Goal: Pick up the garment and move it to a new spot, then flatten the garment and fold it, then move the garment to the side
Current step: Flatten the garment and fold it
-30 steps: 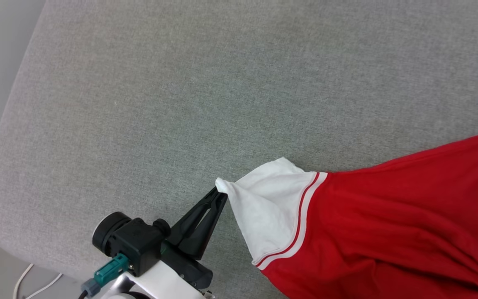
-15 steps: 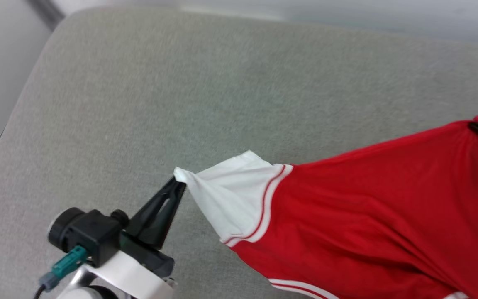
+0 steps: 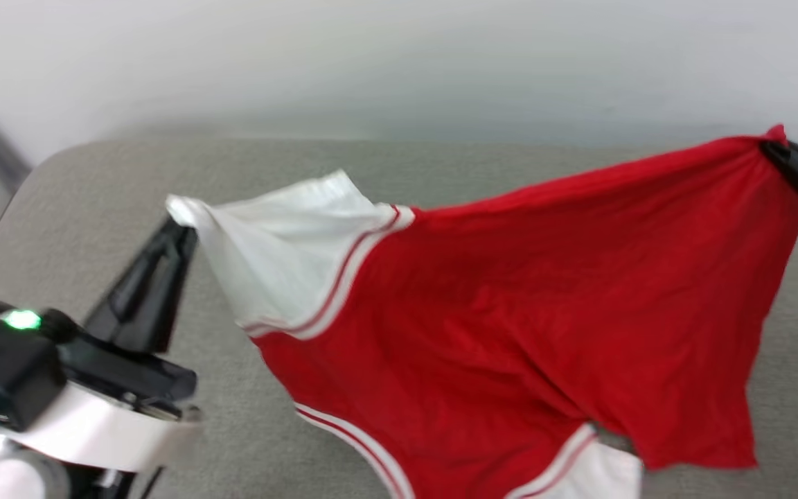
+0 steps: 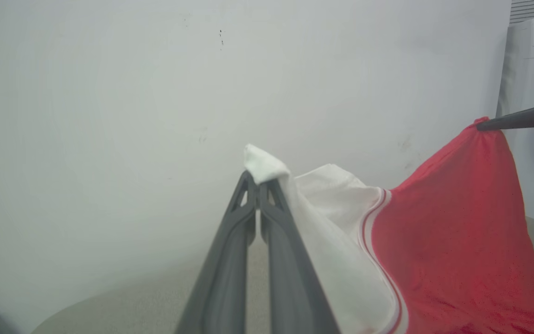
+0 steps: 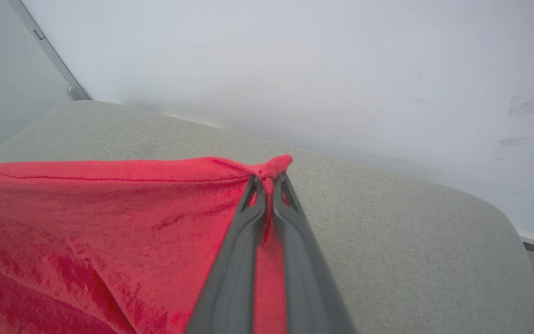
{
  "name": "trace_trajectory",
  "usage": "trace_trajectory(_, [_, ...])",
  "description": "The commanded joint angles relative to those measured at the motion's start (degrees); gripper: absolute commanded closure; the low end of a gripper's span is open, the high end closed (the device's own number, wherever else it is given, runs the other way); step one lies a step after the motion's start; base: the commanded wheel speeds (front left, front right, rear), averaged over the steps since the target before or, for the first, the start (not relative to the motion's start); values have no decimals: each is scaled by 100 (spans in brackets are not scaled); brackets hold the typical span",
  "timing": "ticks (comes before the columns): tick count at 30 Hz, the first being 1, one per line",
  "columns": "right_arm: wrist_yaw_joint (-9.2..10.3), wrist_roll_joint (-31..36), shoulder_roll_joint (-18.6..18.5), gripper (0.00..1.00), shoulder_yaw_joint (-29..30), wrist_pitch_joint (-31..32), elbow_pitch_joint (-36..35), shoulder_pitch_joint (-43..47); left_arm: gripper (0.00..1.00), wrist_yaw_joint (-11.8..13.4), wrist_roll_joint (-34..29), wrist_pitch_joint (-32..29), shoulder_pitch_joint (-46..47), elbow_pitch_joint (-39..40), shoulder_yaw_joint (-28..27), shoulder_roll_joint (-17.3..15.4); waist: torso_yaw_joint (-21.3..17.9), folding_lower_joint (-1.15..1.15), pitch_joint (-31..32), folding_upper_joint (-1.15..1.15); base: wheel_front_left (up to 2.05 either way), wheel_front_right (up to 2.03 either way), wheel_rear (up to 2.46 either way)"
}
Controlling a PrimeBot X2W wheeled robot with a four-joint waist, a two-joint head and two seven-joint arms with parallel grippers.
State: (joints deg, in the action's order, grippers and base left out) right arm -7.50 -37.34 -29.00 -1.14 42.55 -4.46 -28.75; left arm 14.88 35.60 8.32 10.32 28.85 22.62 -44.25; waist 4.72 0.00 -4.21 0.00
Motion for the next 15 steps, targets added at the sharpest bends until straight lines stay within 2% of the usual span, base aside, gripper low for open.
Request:
trace_trajectory(1, [2,-23,31,100,56,-36,-98,87,100,42,-16,52,105,73,-95,-31,-211,0,177,0,0,0,0])
trace_trajectory(9, [2,-79,284,100,269,-84,-973,-134,100,119,19,237,895,427,-899,-261,-555,0,194,0,0,0,0])
trace_trajectory(15, [2,-83,460,100,332,-185,-1299,-476,100,96,2,148,1529,520,-1294,-493,-785,0,25,0,0,0,0])
